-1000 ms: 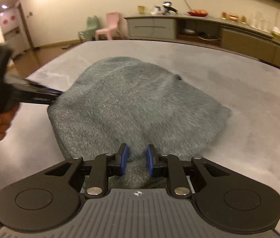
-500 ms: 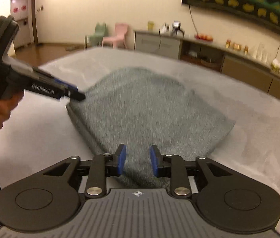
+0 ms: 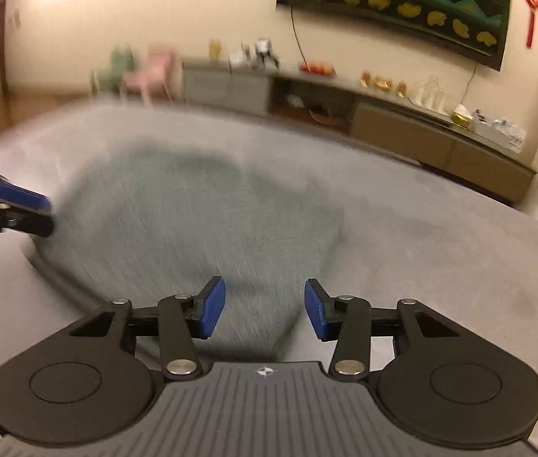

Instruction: Fold clothes

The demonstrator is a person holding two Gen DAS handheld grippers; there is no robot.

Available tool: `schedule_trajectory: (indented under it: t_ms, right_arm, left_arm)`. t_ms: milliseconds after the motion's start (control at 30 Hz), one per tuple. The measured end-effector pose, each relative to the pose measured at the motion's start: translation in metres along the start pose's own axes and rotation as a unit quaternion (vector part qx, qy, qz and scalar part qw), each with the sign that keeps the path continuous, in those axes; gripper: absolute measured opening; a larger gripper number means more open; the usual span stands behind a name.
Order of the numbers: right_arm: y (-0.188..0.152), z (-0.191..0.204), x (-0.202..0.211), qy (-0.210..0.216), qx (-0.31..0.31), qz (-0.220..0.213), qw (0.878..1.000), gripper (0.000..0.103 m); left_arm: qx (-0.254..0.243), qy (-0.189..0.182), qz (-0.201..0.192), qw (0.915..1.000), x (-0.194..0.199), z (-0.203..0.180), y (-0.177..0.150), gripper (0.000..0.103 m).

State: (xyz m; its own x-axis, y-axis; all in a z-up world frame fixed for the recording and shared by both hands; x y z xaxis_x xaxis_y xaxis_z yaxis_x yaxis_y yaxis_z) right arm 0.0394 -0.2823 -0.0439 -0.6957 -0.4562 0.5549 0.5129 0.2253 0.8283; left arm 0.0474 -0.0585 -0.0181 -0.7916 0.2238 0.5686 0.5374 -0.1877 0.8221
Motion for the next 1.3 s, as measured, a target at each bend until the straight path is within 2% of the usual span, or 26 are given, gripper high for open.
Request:
schedule_trajectory:
  t_ms: [67,133,200,267,333,400,500,567,600,667,767,867,933,1000,1067,1167,1300]
  right_arm:
    - [0.023,-0.001,0.004,0.03,-0.018,-0.025,0.999,0.048]
    - [0.042,-0.012,-0.017,0.029,-0.026,-0.024,0.999,0.048]
    - [0.052,-0.023,-0.045,0.02,-0.03,-0.006,0.999,0.048]
    - [0.046,-0.03,-0.078,0.027,-0.038,0.024,0.999,0.047]
    - [0.028,-0.032,-0.099,0.041,-0.044,0.063,0.996,0.047]
    - [0.024,-0.033,-0.099,0.045,-0.035,0.073,0.996,0.047]
    - [0.031,-0.029,-0.076,0.036,-0.032,0.073,0.996,0.046]
    - [0.036,-0.01,-0.048,0.053,-0.024,0.043,0.997,0.046]
    - [0.031,0.001,-0.037,0.072,-0.022,0.033,0.997,0.046]
    - [0.01,0.017,-0.034,0.093,-0.016,0.038,0.995,0.047]
    - [-0.019,0.026,-0.047,0.065,0.025,0.066,0.995,0.047]
    - [-0.003,0.046,-0.019,0.06,0.048,0.03,0.997,0.047]
    - [-0.004,0.062,-0.005,0.07,0.062,0.014,0.996,0.049]
    - [-0.019,0.073,-0.014,0.085,0.069,0.034,0.993,0.05]
    - [-0.027,0.068,-0.026,0.08,0.062,0.055,0.993,0.052]
    - [-0.029,0.049,-0.041,0.054,0.046,0.076,0.995,0.053]
    - [-0.009,-0.007,-0.05,0.021,0.032,0.064,0.997,0.056]
  left_arm:
    - [-0.003,0.016,-0.024,0.9996,-0.009,0.005,0.032,0.031]
    - [-0.011,0.032,-0.013,0.9993,-0.045,0.01,0.051,0.031]
    - [-0.02,0.058,0.016,0.998,-0.09,0.015,0.047,0.027]
    - [-0.03,0.076,0.063,0.9946,-0.128,0.022,0.025,0.026]
    - [-0.017,0.074,0.066,0.9949,-0.142,0.03,0.011,0.027]
    - [0.0,0.067,0.073,0.9951,-0.14,0.034,0.008,0.027]
    - [-0.011,0.065,0.073,0.9951,-0.115,0.033,0.01,0.025]
    - [-0.014,0.046,0.062,0.9969,-0.091,0.029,0.007,0.027]
    - [-0.025,0.051,0.07,0.9959,-0.093,0.028,-0.003,0.027]
    - [-0.052,0.071,0.098,0.9913,-0.107,0.027,-0.028,0.028]
    - [-0.029,0.066,0.094,0.993,-0.098,0.031,-0.029,0.026]
    - [-0.016,0.044,0.081,0.9956,-0.062,0.026,-0.022,0.025]
    - [-0.014,0.029,0.097,0.9948,-0.049,0.018,-0.035,0.026]
    - [-0.031,0.038,0.104,0.9934,-0.055,0.009,-0.047,0.027]
    - [-0.05,0.05,0.108,0.9917,-0.062,0.0,-0.057,0.028]
    - [-0.058,0.052,0.099,0.9921,-0.089,-0.01,-0.039,0.028]
    - [-0.053,0.05,0.08,0.9942,-0.131,-0.022,-0.01,0.031]
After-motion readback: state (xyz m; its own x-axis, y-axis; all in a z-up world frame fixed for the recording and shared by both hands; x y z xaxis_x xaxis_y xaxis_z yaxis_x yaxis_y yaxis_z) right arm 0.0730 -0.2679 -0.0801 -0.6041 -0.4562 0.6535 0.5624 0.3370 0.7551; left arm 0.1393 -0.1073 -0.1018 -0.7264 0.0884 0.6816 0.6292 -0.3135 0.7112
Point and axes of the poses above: each gripper's, at about its wrist camera, not at the fingertips, and x roughly against the way its jaws point, z to its left, y to its top, the point moved 10 cm from there along -x, roughly the way its jaws point, and after that the axes turned 12 degrees about y, right-handed, at the moved point
